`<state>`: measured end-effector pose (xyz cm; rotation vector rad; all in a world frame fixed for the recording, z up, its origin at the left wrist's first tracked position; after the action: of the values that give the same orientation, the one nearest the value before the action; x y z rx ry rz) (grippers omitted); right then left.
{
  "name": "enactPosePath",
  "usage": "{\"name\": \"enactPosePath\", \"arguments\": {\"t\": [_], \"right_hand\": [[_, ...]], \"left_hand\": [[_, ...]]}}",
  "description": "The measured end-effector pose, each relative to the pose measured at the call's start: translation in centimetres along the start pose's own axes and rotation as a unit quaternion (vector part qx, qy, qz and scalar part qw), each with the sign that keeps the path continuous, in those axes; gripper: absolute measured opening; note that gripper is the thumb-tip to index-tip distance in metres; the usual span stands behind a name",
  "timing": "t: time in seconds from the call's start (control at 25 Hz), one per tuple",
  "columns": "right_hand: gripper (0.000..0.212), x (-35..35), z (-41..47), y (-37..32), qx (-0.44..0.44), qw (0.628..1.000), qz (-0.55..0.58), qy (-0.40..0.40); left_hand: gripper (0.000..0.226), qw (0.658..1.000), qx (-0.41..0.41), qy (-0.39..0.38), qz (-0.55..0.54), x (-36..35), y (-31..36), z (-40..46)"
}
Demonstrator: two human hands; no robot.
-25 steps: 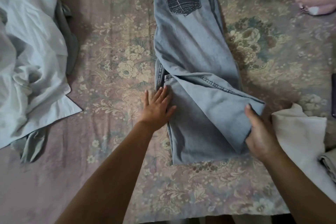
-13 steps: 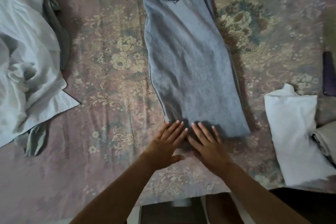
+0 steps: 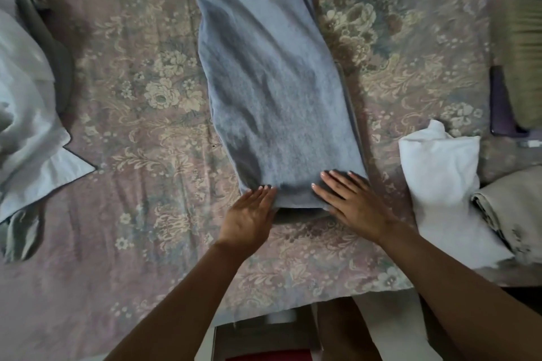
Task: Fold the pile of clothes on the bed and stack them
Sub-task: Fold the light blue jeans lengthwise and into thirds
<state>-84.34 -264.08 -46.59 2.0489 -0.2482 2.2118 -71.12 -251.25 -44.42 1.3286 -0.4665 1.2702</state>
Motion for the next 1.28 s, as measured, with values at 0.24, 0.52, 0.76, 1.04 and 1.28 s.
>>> {"name": "enactPosePath", "arguments": {"t": [0.24, 0.52, 0.76, 1.04, 1.28], "right_hand": [[0.065, -1.3, -2.5, 0.3, 0.043, 0.996, -0.072, -0.026], [0.047, 0.2, -1.6, 1.5, 0.104, 0.991, -0.077, 0.019], [0.048, 3.4, -1.5, -1.1, 0.152, 0.985, -0.067, 0.045], [0.035, 11.6, 2.4, -0.8, 0.18, 0.984, 0.0, 0.005], [0.028, 12.7, 2.4, -4.5, 0.129, 0.99, 0.007, -0.054]], "left_hand": [[0.07, 0.96, -0.088, -0.211, 0.163, -4.5, 0.3, -3.8], [0.035, 0.939, -0.044, -0.284, 0.189, -4.9, 0.4, -1.7], [0.043, 0.902, -0.047, -0.371, 0.217, -1.8, 1.0, -1.4], [0.04, 0.913, -0.053, -0.373, 0.156, 8.8, 2.4, 2.9], [0.049, 0.93, -0.032, -0.321, 0.178, 12.7, 1.8, 2.1]]}}
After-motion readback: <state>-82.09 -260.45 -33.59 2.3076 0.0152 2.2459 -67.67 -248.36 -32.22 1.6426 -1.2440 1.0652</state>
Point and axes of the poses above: each hand's wrist, its own z-axis towards the middle knuckle, its own x-axis out of the back of the hand, y = z × x, the point moved 8 cm from there along z, towards the middle knuckle, and after that the axes turned 12 degrees about y, right-handed, at the moved point
